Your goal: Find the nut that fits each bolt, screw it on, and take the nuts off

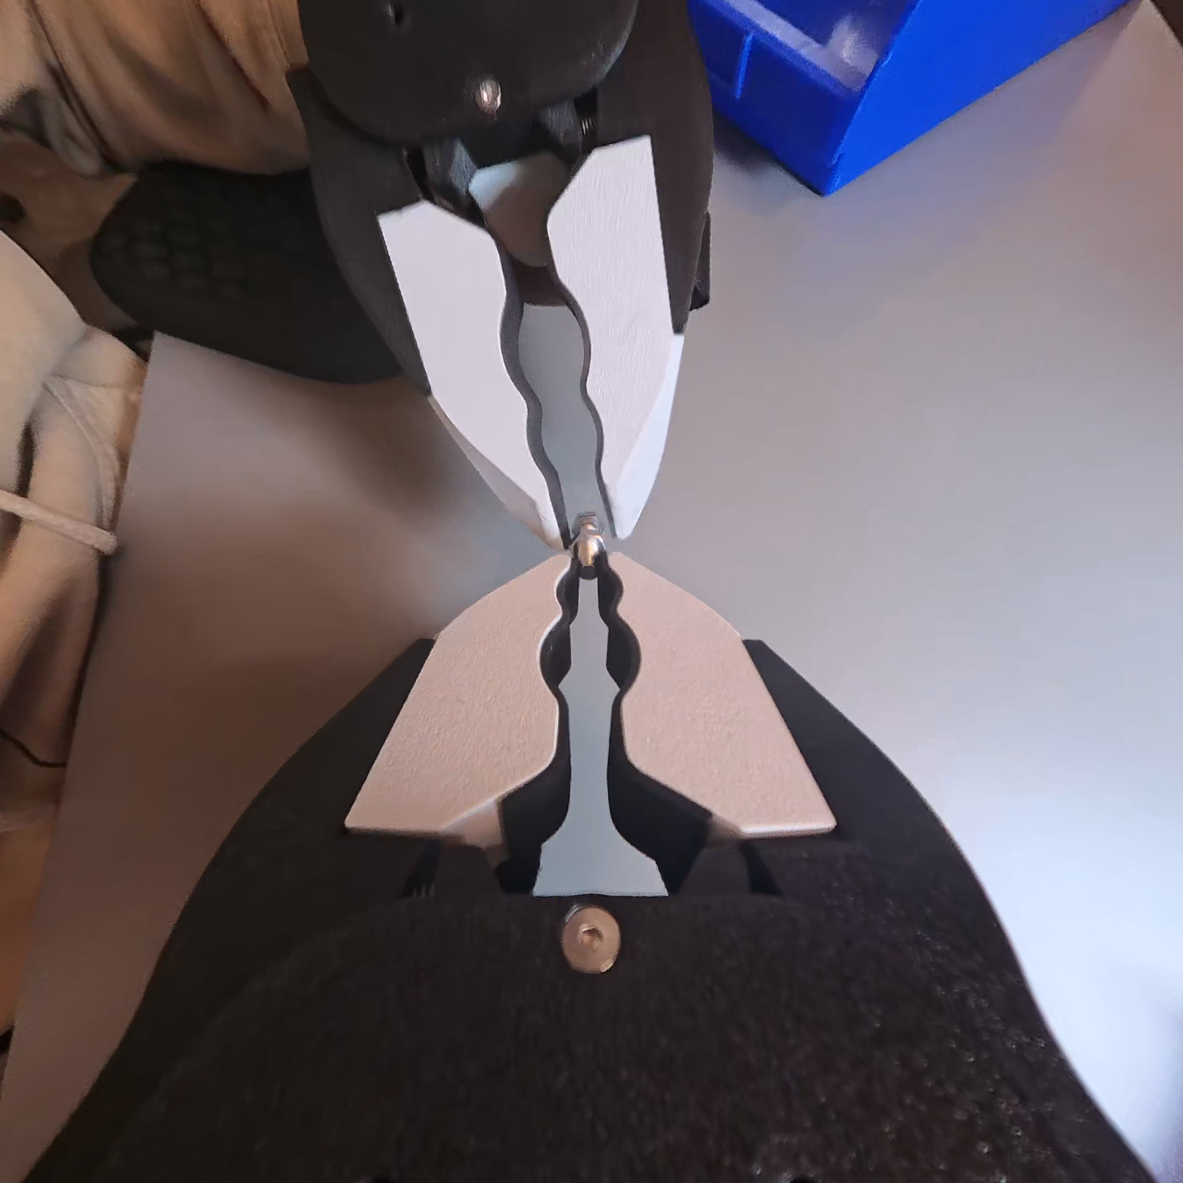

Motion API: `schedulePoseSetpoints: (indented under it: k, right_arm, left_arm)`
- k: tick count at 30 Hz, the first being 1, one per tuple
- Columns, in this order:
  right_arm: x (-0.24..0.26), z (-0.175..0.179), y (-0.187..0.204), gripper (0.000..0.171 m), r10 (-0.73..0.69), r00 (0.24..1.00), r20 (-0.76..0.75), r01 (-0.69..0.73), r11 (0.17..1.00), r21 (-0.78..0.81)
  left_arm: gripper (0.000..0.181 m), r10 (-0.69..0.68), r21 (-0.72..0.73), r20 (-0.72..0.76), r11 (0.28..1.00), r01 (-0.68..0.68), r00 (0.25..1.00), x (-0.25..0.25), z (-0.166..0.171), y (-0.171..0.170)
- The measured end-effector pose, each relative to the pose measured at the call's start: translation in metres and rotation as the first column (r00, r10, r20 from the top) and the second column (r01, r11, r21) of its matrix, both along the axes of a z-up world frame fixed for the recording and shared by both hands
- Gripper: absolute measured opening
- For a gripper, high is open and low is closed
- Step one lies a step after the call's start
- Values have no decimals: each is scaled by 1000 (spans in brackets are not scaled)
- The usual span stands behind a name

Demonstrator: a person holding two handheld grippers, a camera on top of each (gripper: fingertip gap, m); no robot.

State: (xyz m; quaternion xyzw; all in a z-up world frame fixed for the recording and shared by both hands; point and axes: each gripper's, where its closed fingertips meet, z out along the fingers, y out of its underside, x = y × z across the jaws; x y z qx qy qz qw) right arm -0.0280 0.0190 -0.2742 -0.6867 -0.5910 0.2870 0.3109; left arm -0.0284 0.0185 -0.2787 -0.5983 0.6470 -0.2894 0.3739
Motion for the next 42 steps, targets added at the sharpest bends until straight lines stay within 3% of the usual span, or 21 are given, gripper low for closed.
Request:
schedulePoseSetpoints:
  k: [10, 14, 18, 22, 26, 35, 42]
  right_arm:
    - [-4, -9, -8, 5, 24, 998, 54, -25, 999, 22]
    - [-4, 6, 0, 7, -7, 999, -43, 8, 999, 32]
    - [0, 38, 12, 20, -62, 961, -268, 56, 998, -31]
    - [-11, 56, 14, 25, -98, 890, -444, 82, 995, -56]
    - [-24, 69, 16, 22, -138, 815, -562, 145, 989, -33]
    - [-35, 87, 15, 14, -184, 762, -621, 245, 969, 14]
    - [-33, 90, 24, 11, -245, 740, -627, 338, 941, 32]
  left_arm:
    - [11, -32, -11, -43, 999, 31, 999, 3, -10, -9]
    - [11, 3, -30, 15, 1000, -2, 1000, 2, 0, -1]
    - [11, 90, -198, 264, 979, -38, 960, 0, 39, 13]
    - [11, 163, -338, 519, 941, 26, 839, -9, 83, 22]
    - [10, 175, -395, 632, 911, 119, 755, -15, 105, 19]
    - [10, 164, -330, 657, 940, 86, 736, -10, 109, 14]
    - [10, 213, -268, 679, 963, -33, 703, -9, 113, 21]
